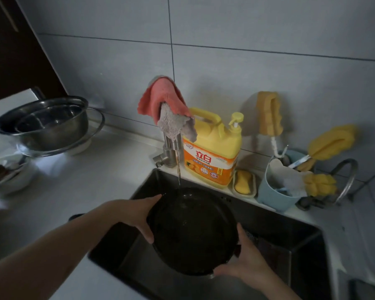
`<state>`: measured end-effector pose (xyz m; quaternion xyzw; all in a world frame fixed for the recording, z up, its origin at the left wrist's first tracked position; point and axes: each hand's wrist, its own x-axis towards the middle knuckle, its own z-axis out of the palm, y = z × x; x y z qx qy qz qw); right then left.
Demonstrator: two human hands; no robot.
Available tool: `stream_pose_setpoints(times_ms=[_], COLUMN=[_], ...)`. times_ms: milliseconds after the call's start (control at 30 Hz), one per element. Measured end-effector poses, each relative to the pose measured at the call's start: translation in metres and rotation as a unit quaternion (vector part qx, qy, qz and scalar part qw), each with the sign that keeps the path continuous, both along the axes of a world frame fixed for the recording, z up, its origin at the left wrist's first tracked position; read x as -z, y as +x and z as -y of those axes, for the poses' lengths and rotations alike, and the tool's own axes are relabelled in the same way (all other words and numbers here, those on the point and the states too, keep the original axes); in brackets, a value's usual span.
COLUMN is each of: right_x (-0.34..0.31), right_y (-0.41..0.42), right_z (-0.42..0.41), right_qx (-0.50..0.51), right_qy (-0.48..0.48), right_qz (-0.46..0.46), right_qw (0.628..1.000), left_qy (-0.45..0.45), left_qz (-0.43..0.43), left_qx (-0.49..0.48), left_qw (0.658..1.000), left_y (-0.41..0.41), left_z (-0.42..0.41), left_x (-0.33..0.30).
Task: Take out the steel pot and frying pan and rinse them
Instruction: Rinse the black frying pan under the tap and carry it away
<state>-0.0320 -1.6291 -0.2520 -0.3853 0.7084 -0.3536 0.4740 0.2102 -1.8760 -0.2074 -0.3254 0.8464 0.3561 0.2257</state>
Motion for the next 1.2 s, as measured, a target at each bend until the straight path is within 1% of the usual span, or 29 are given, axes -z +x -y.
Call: stream_pose_setpoints(times_ms=[33, 100, 167, 267, 400, 500, 567, 667, 800, 900, 967, 1000, 1067, 1100, 1133, 1200], right_x=[0.007, 0.017, 0.021, 0.019, 0.0, -0.012, -0.012, -0.011, -0.036, -0.061, -0.076, -0.084, -0.096, -0.099, -0.1, -0.088], right_y=[0.006, 0.015, 0.018, 0.008, -0.014, -0.028, -0.038, -0.056, -0.074, -0.081, -0.083, -0.086, -0.087, -0.087, -0.086, -0.087], right_z=[0.0, 0.002, 0.005, 0.011, 0.011, 0.002, -0.005, -0.014, -0.016, -0.014, -0.014, -0.016, -0.019, -0.02, -0.022, -0.029], right_qx=[0.006, 0.008, 0.012, 0.006, 0.003, 0.007, 0.037, 0.073, 0.083, 0.088, 0.096, 0.096, 0.104, 0.106, 0.109, 0.087], right_qy=[-0.005, -0.028, -0.061, -0.108, -0.16, -0.181, -0.204, -0.294, -0.382, -0.428, -0.418, -0.401, -0.359, -0.343, -0.349, -0.374], right_qz=[0.012, 0.001, -0.025, -0.095, -0.187, -0.26, -0.327, -0.416, -0.48, -0.481, -0.487, -0.482, -0.439, -0.43, -0.44, -0.499], right_qw=[1.0, 1.0, 0.998, 0.99, 0.969, 0.948, 0.922, 0.857, 0.785, 0.76, 0.761, 0.773, 0.817, 0.828, 0.82, 0.777], left_qy=[-0.009, -0.042, -0.081, -0.14, -0.211, -0.244, -0.297, -0.392, -0.453, -0.482, -0.494, -0.497, -0.5, -0.5, -0.497, -0.475], left_qz=[0.001, -0.006, -0.035, -0.097, -0.19, -0.276, -0.314, -0.369, -0.424, -0.457, -0.474, -0.479, -0.481, -0.479, -0.474, -0.46], left_qx=[0.008, 0.005, -0.018, -0.062, -0.121, -0.132, -0.138, -0.131, -0.114, -0.101, -0.096, -0.097, -0.101, -0.1, -0.098, -0.091], left_qw=[1.0, 0.999, 0.996, 0.983, 0.951, 0.92, 0.891, 0.832, 0.776, 0.741, 0.723, 0.717, 0.713, 0.714, 0.72, 0.745], left_y=[0.002, 0.004, 0.007, 0.01, -0.004, -0.013, -0.02, -0.035, -0.051, -0.058, -0.062, -0.064, -0.067, -0.067, -0.066, -0.064], left_z=[0.003, 0.003, -0.002, -0.015, -0.047, -0.069, -0.081, -0.094, -0.097, -0.096, -0.095, -0.094, -0.096, -0.098, -0.099, -0.103], left_x=[-0.005, -0.012, -0.01, 0.003, 0.017, 0.035, 0.043, 0.033, 0.008, -0.012, -0.023, -0.028, -0.036, -0.037, -0.036, -0.031])
